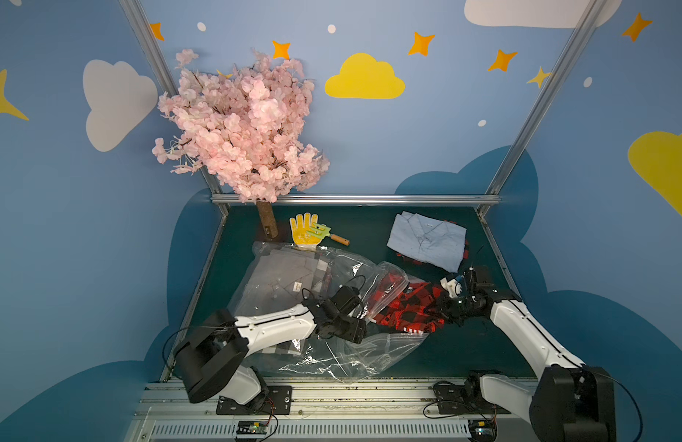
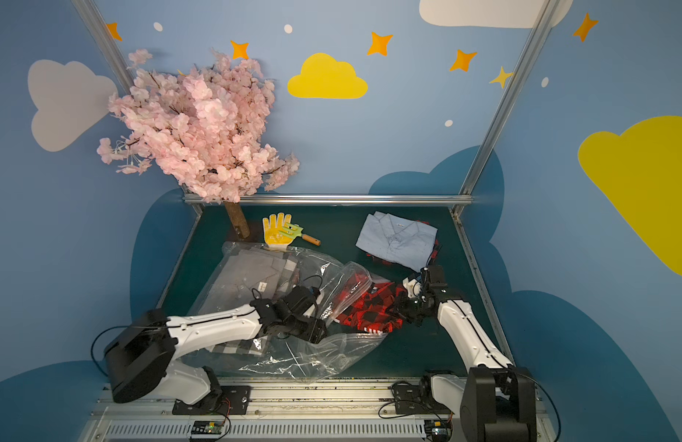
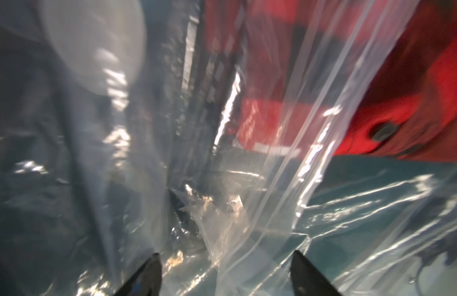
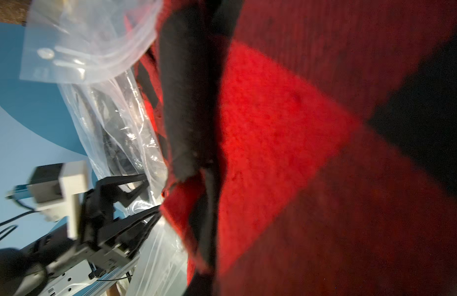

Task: Take the shirt out of the vacuum bag
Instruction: Take out the shirt from the vacuum bag.

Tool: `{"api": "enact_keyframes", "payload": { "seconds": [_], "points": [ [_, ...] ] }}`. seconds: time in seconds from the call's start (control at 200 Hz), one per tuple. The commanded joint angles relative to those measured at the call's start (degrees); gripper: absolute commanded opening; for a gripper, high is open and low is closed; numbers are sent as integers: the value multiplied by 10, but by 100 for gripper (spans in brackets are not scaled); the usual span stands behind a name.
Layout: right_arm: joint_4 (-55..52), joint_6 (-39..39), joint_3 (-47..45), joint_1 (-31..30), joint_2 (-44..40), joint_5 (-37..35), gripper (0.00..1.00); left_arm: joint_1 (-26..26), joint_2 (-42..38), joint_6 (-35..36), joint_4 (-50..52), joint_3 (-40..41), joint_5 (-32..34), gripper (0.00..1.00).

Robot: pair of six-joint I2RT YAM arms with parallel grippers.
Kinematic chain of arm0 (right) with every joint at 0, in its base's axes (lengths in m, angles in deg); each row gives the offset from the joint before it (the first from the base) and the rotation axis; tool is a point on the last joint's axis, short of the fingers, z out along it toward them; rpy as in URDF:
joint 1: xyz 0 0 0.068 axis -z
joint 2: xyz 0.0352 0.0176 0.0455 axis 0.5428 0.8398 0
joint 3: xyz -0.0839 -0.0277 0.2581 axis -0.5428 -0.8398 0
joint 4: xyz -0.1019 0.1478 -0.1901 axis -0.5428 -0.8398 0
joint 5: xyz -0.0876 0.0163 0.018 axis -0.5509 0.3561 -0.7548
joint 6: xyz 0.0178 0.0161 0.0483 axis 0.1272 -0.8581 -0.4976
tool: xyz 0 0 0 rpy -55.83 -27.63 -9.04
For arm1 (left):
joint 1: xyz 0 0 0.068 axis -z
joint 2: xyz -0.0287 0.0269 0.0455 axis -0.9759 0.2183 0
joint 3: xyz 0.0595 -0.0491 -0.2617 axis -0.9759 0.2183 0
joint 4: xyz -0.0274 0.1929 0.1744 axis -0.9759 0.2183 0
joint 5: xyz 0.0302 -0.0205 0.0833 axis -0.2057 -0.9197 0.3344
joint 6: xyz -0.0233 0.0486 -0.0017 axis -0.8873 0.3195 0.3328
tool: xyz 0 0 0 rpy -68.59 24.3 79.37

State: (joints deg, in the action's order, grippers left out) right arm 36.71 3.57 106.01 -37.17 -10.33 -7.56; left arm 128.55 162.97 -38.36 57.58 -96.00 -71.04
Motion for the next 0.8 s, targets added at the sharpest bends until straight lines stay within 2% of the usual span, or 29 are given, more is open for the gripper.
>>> {"api": "enact_keyframes", "payload": {
  "seconds": [0.0, 0.09, 0.195, 0.43, 0.561, 0.791],
  "points": [
    [-8, 32, -3, 5, 28, 12, 22, -28, -97, -19, 16, 36, 56, 100],
    [13, 30, -20, 5, 48, 20, 31, -64, -146, -28, -3, 79, 60, 100],
    [30, 22, -27, 6, 54, 31, 36, -104, -132, -35, -3, 101, 30, 100],
    [-1, 24, -28, 7, 32, 26, 41, -106, -40, -30, -31, 91, -2, 96],
    [-2, 15, -39, 6, 17, 31, 41, -106, 11, -27, -20, 76, 11, 93],
    [-46, 6, -22, -1, -17, 23, 45, -110, 38, -33, -33, 88, 10, 91]
  ]
}}
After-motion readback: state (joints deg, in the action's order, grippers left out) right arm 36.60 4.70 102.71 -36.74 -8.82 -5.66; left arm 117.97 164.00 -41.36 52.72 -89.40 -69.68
